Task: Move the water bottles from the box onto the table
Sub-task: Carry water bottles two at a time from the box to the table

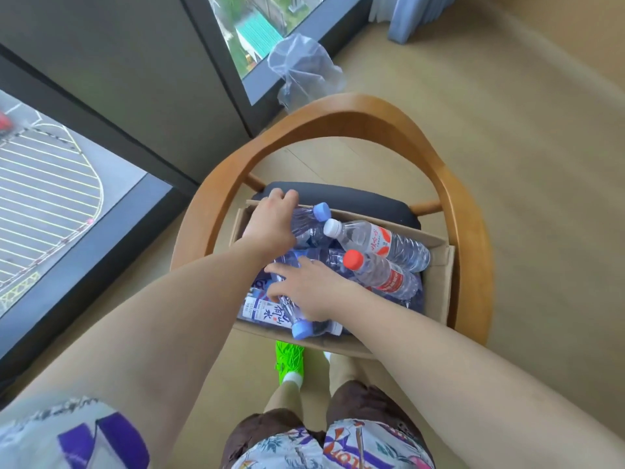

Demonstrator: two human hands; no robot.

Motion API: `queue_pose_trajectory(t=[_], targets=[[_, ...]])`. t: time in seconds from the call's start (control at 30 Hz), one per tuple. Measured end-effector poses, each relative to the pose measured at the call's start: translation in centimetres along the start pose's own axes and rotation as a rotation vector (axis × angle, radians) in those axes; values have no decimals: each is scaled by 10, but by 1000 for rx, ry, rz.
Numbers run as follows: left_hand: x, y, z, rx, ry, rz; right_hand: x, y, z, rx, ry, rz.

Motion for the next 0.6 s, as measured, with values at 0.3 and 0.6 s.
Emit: queue_pose_trajectory(t=[0.3, 0.6], targets=[[88, -24, 24, 229, -434, -223, 23, -12, 21, -203, 955, -478], [189, -81, 45, 282, -1151, -353, 112, -31, 77, -394, 1717, -739]])
Point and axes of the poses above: each hand's wrist, its own y-axis towards the middle knuckle, its own x-axis out of the back of the hand, z = x × y, the point moved 1 cm from there along y, towards the middle knuckle, and after that the axes turned 6 degrees about y, right-handed, at the moved point
